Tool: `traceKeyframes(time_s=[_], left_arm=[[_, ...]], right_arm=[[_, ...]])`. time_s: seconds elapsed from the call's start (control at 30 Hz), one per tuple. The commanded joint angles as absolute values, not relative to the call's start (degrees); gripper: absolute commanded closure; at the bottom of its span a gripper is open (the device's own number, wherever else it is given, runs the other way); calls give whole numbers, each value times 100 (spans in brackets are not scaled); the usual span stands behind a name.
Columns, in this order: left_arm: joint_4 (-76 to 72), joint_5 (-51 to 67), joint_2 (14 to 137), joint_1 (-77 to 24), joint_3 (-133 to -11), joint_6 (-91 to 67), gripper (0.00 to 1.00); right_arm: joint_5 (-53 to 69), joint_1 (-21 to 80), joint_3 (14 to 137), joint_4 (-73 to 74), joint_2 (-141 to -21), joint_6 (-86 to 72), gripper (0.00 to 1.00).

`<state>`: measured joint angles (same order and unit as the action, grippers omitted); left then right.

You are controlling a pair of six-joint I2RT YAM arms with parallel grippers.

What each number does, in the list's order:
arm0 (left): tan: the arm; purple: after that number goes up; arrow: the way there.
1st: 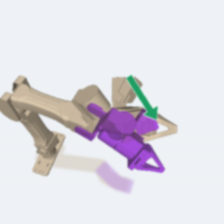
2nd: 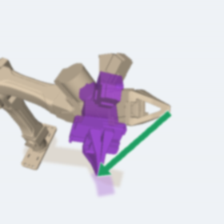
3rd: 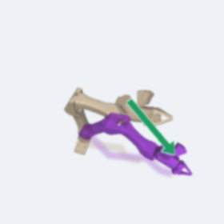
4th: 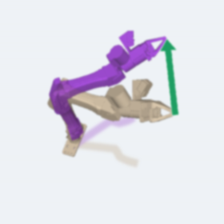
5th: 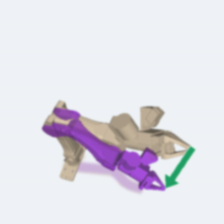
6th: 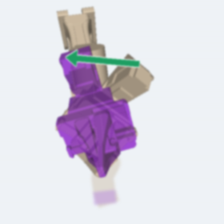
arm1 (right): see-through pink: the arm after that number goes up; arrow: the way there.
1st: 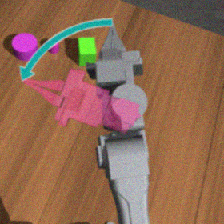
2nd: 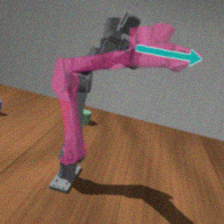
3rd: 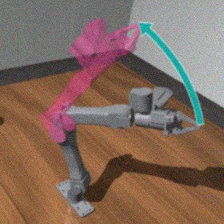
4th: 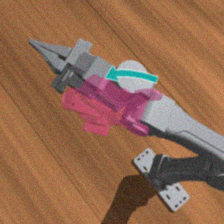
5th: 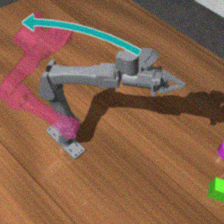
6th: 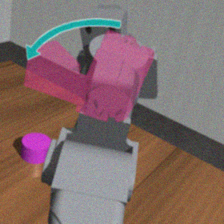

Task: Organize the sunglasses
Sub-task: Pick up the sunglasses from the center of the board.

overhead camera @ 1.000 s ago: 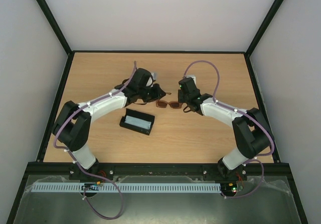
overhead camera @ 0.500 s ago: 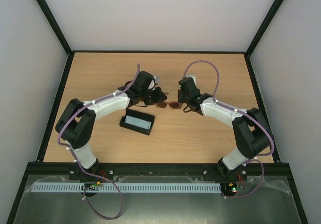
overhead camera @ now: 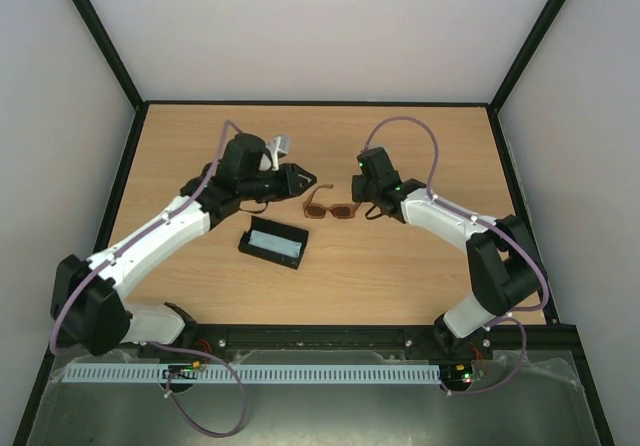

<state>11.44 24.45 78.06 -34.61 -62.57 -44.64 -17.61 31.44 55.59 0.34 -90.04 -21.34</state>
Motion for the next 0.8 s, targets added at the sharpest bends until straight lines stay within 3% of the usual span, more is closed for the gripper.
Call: traceKeyframes(time_s=[0.0,0.3,0.43,0.6,0.77], left_arm=[[1473,2102,7298,-3236,-6033,-4354,64],[544,3667,6717,-2401,-5566,-3676,22],[587,4445,6589,-2026,-5670,-3468,14],[-197,5852,6545,-1710,-5515,-3912,12],[-731,6528,6506,-1699,-5448,-4238,11]], right_arm=[[-697,2880,6068,657,-8772,-2360,99],[1454,2137,7039,1882,-8183,-2203,99],[2237,2118,7300,2259,-7989,-2217,99],[3504,2115,7332,2488,-7801,-2115,99],[4359,2110,7321,2687,-7851,-2022,99]])
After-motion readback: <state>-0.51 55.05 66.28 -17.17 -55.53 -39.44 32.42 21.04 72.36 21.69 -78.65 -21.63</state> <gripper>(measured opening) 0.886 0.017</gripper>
